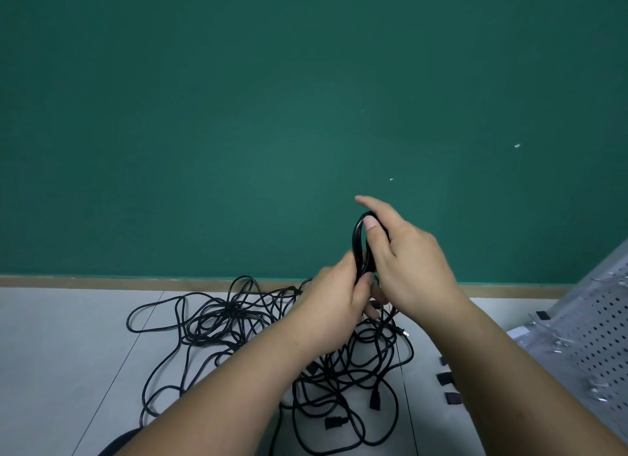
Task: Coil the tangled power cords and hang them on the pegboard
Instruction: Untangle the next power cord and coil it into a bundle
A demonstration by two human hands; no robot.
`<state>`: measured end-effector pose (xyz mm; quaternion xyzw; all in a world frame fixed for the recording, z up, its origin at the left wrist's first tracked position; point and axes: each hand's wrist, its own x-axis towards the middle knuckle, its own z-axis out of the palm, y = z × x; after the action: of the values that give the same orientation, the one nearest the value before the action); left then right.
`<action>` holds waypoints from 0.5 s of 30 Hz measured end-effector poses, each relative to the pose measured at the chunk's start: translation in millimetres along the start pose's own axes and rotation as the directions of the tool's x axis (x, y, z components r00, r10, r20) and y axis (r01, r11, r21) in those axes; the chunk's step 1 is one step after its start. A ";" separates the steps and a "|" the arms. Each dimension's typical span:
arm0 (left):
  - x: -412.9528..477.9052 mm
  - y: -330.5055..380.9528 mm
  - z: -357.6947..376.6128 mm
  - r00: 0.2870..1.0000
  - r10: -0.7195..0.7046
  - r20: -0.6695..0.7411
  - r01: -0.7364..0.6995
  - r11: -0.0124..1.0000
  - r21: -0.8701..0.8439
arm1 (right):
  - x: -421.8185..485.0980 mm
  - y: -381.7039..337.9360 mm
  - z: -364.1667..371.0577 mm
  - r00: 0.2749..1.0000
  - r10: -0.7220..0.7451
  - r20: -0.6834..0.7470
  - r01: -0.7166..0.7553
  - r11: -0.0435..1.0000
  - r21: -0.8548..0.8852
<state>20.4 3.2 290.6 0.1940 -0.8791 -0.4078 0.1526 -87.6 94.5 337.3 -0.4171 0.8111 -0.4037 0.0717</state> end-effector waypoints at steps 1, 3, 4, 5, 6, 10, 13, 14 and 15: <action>-0.5 0.5 -0.1 1.000 0.002 0.004 -0.002 1.000 0.001 | -0.1 -1.2 0.5 1.000 -0.004 0.003 0.004 0.999 -0.032; -2.0 1.3 -0.3 1.000 0.000 0.011 0.000 1.000 0.004 | -0.3 -4.1 1.1 1.000 -0.015 0.002 0.016 0.990 -0.143; -2.8 1.8 -0.6 1.000 -0.003 0.011 0.004 1.000 -0.004 | 0.2 -4.2 1.4 1.000 -0.028 -0.006 0.026 0.984 -0.176; -3.3 1.3 -0.2 1.000 -0.003 0.006 0.003 1.000 -0.015 | 1.3 -3.5 1.7 0.999 -0.040 -0.021 0.035 0.984 -0.176; -3.7 1.0 0.1 1.000 0.000 -0.005 -0.001 1.000 -0.027 | 2.6 -1.9 1.8 0.999 -0.041 -0.033 0.036 0.989 -0.142; -3.3 -0.1 4.2 0.999 -0.036 -0.038 0.030 0.987 -0.158 | 7.5 4.3 5.3 0.999 -0.017 -0.038 0.018 0.999 0.045; -2.0 2.0 6.0 0.995 -0.092 -0.023 0.081 0.952 -0.295 | 8.5 3.7 7.6 0.999 -0.020 -0.051 0.024 0.995 0.094; -1.6 3.1 5.9 0.994 -0.107 -0.011 0.098 0.942 -0.322 | 8.7 4.0 8.1 0.999 -0.025 -0.042 0.030 0.994 0.101; -0.6 2.7 6.3 0.993 -0.114 -0.002 0.107 0.935 -0.339 | 9.0 4.2 8.2 0.999 -0.026 -0.026 0.029 0.994 0.107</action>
<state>17.6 9.2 288.7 0.2185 -0.7820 -0.5584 0.1701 -92.3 84.4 330.9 -0.4190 0.7831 -0.4528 0.0787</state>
